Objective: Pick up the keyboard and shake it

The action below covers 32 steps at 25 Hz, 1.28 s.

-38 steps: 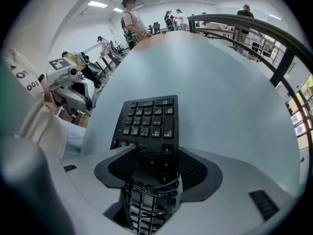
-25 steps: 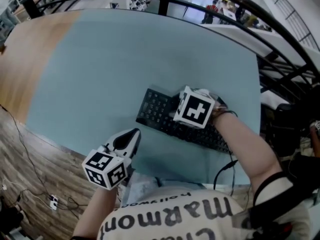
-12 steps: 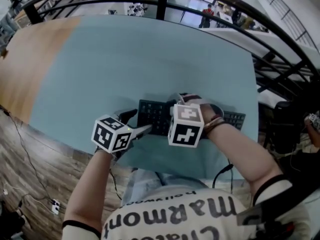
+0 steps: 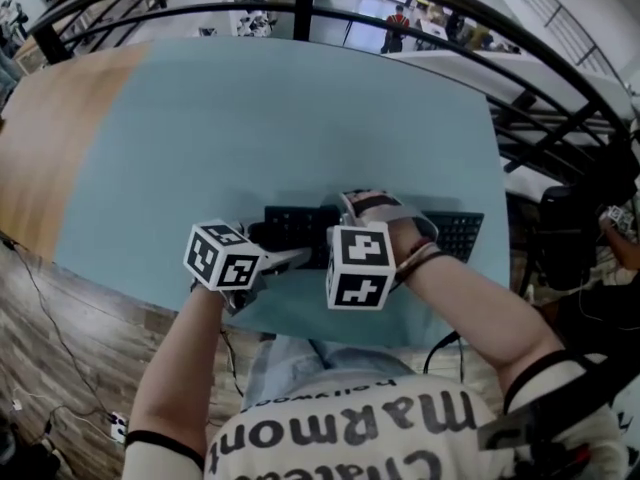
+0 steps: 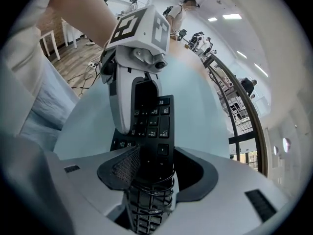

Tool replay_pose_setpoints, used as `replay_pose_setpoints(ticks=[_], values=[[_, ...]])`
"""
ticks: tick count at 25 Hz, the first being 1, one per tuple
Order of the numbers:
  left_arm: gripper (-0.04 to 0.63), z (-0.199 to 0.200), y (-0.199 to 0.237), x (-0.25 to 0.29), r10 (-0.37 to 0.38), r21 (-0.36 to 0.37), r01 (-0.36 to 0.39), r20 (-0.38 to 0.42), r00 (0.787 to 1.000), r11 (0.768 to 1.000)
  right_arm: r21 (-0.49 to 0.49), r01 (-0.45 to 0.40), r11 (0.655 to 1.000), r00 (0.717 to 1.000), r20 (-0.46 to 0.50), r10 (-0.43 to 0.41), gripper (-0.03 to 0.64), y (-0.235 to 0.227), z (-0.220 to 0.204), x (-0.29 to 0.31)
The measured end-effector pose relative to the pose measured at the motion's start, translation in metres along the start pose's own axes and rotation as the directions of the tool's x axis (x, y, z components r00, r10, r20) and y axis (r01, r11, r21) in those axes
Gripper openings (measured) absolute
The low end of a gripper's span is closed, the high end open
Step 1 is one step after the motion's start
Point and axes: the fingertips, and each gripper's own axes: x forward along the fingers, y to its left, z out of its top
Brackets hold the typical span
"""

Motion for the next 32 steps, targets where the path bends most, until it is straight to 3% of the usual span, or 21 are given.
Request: replay_pose_setpoints(ticks=[4, 10, 12, 20, 23, 26, 29, 31, 32], values=[[0.301, 0.008, -0.011, 0.006, -0.095, -0.075, 0.099, 0.065, 0.993, 0.992, -0.003, 0.022, 1.000, 1.000, 0.001, -0.022, 0.235, 0.004, 0.001, -0.005], [0.220, 0.006, -0.025, 0.018, -0.171, -0.048, 0.172, 0.016, 0.985, 0.984, -0.008, 0.038, 0.999, 0.999, -0.007, -0.038, 0.233, 0.011, -0.004, -0.012], [0.132, 0.002, -0.025, 0.017, -0.181, -0.046, 0.182, 0.008, 0.983, 0.982, -0.002, 0.036, 0.999, 0.999, -0.004, -0.036, 0.233, 0.015, -0.004, -0.012], [0.127, 0.000, -0.028, 0.018, -0.156, -0.015, 0.156, 0.011, 0.988, 0.988, 0.072, 0.074, 0.995, 0.997, 0.027, -0.076, 0.236, 0.018, -0.013, -0.014], [0.127, -0.001, -0.027, 0.016, -0.150, 0.010, 0.150, 0.009, 0.989, 0.989, 0.147, 0.084, 0.986, 0.996, 0.030, -0.090, 0.236, 0.016, -0.025, -0.016], [0.124, -0.001, -0.027, 0.017, -0.153, 0.049, 0.153, 0.005, 0.988, 0.987, 0.282, 0.054, 0.958, 0.990, 0.108, -0.087, 0.236, 0.014, -0.034, -0.026], [0.123, -0.003, -0.029, 0.014, -0.141, 0.079, 0.141, 0.004, 0.990, 0.987, 0.407, 0.074, 0.910, 0.969, 0.187, -0.163, 0.236, 0.003, -0.045, -0.048], [0.124, -0.005, -0.028, 0.009, -0.134, 0.071, 0.133, 0.010, 0.991, 0.989, 0.495, 0.121, 0.861, 0.955, 0.177, -0.236, 0.236, -0.004, -0.071, -0.065], [0.124, -0.006, -0.027, 0.007, -0.133, 0.070, 0.131, 0.013, 0.991, 0.989, 0.558, 0.133, 0.819, 0.953, 0.153, -0.260, 0.236, -0.004, -0.091, -0.072]])
